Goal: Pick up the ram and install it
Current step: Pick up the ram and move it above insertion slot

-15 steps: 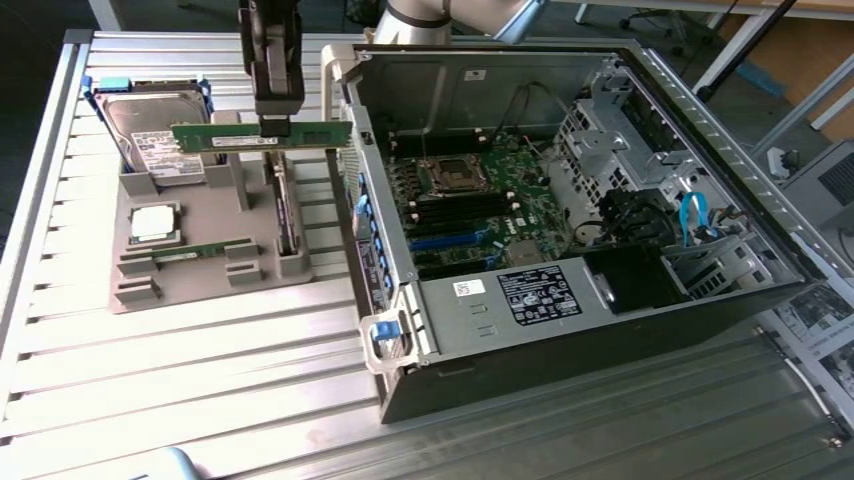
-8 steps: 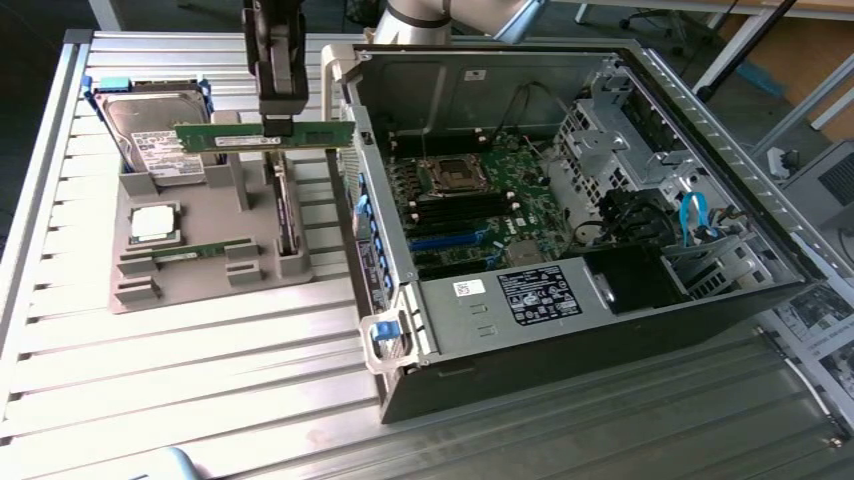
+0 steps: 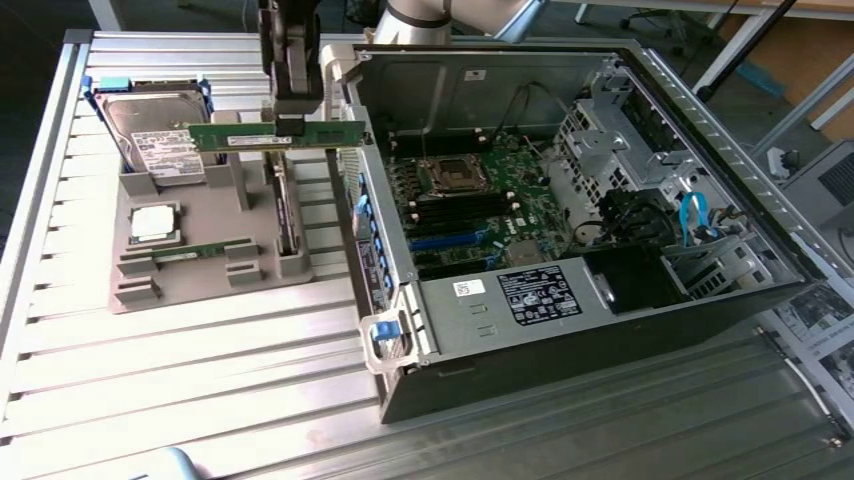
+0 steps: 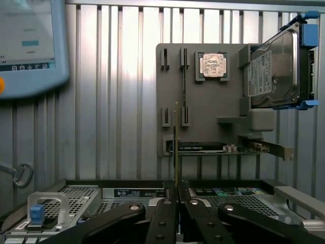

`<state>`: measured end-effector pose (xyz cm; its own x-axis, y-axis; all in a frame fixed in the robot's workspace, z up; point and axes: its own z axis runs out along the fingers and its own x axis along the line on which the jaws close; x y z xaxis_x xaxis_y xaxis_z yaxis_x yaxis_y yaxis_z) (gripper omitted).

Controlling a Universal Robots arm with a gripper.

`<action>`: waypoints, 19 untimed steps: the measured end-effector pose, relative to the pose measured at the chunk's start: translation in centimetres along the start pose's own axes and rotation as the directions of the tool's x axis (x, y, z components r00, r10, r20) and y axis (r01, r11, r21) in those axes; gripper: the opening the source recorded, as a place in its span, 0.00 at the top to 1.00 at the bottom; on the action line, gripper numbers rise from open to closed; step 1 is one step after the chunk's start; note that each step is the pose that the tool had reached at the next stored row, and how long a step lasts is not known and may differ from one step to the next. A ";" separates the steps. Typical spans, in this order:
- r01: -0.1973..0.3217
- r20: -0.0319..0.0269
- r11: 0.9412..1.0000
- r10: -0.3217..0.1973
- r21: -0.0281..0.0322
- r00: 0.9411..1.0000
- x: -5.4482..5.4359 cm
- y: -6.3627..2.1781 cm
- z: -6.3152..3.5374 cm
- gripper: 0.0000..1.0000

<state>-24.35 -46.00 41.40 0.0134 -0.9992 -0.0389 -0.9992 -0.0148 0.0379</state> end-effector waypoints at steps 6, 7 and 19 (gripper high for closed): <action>0.000 0.000 1.000 0.000 0.000 1.000 0.0 -0.75 -0.03 0.88; 0.000 0.000 1.000 0.000 0.000 1.000 0.0 -0.88 -0.03 0.88; 0.000 0.000 1.000 0.000 0.000 1.000 0.0 -2.28 -0.09 0.88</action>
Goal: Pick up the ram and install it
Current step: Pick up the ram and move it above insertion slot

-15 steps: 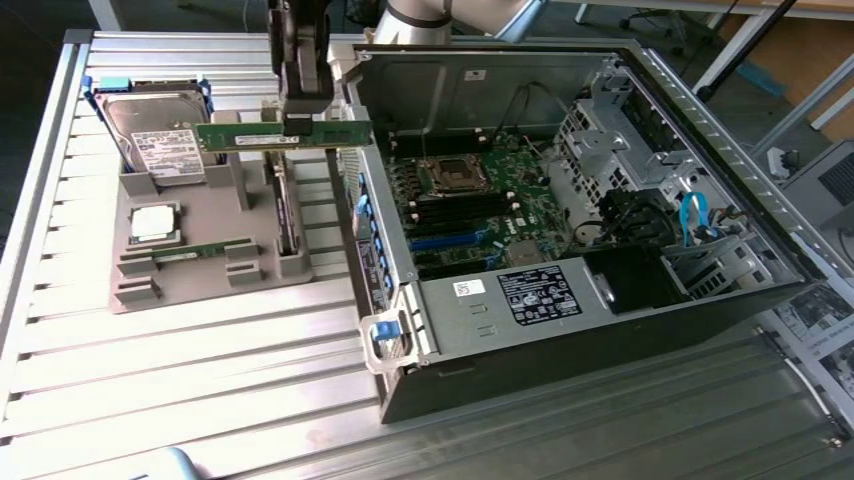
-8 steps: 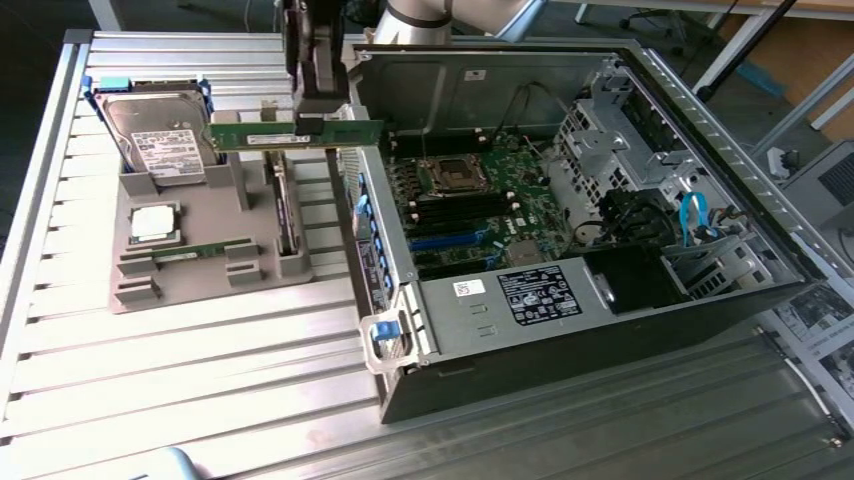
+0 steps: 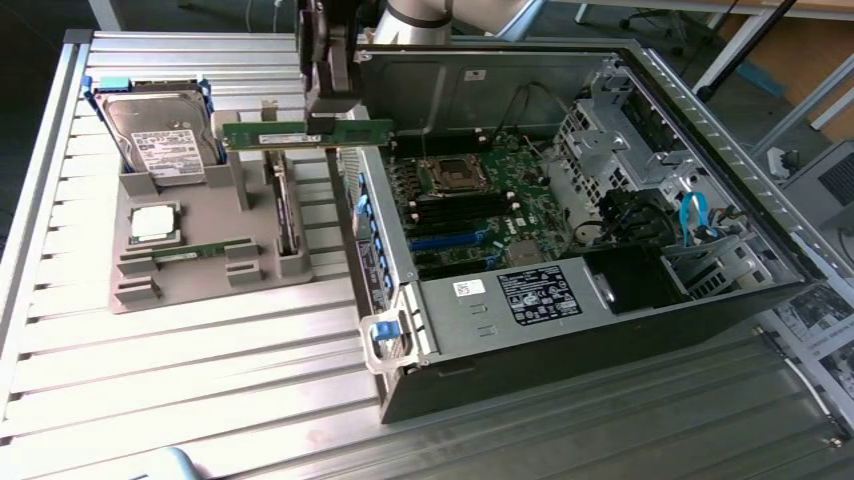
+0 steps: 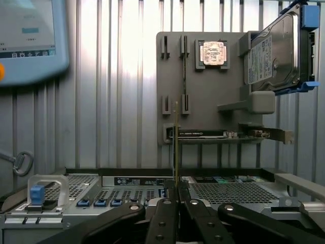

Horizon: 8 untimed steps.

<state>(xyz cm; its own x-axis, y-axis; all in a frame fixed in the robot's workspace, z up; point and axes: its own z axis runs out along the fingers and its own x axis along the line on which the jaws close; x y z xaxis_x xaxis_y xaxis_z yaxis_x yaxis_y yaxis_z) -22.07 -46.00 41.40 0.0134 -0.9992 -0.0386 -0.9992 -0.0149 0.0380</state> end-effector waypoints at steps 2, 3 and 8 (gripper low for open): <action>0.000 0.000 1.000 0.000 0.000 1.000 0.0 -0.18 -0.01 0.88; 0.000 0.000 1.000 0.000 0.000 1.000 0.0 -0.29 -0.01 0.88; 0.000 0.000 1.000 0.000 0.000 1.000 0.0 -0.74 -0.03 0.88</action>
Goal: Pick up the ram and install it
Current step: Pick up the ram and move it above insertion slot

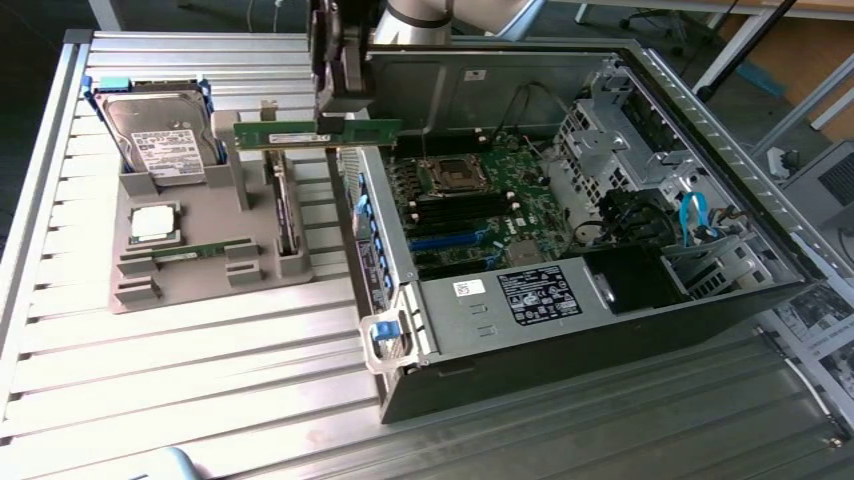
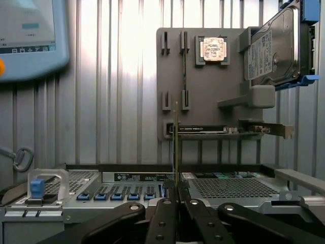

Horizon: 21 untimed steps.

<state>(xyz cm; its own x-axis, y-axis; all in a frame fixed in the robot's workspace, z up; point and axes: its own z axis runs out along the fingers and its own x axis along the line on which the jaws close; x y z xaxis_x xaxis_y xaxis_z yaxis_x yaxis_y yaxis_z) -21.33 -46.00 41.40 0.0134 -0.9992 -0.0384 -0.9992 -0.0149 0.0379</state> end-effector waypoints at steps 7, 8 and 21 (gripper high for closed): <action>0.000 0.000 1.000 0.000 0.000 1.000 0.0 -0.72 -0.03 0.88; 0.000 0.000 1.000 0.000 0.000 1.000 0.0 -0.80 -0.03 0.88; 0.000 -0.001 1.000 0.000 0.000 1.000 0.0 -2.20 -0.09 0.88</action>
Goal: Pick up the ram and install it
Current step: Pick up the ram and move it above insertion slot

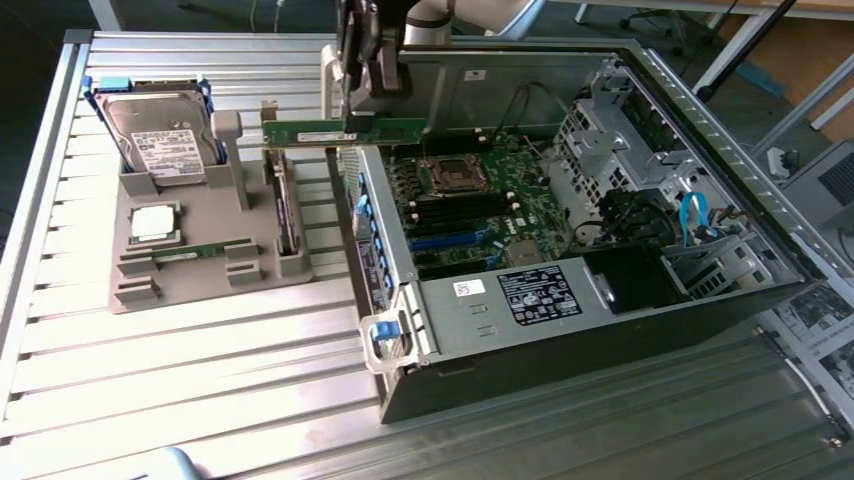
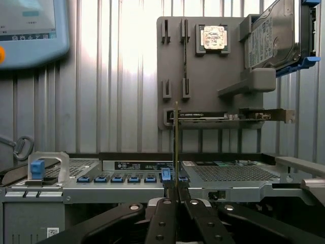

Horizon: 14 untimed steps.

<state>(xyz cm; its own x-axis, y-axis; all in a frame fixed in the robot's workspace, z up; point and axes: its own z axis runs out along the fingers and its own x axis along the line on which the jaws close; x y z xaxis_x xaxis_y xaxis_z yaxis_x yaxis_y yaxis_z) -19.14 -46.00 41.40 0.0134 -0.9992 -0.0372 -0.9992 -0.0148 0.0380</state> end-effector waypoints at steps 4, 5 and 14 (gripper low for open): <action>0.000 0.000 1.000 0.000 0.000 1.000 0.0 -0.42 -0.01 0.88; 0.000 0.000 1.000 0.000 0.000 1.000 0.0 -0.50 -0.02 0.88; 0.000 -0.001 1.000 0.000 0.000 1.000 0.0 -1.26 -0.05 0.88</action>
<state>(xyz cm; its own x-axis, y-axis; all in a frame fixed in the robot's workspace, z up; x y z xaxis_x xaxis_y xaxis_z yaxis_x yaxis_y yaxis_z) -17.88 -46.00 41.40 0.0134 -0.9992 -0.0367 -0.9992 -0.0148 0.0379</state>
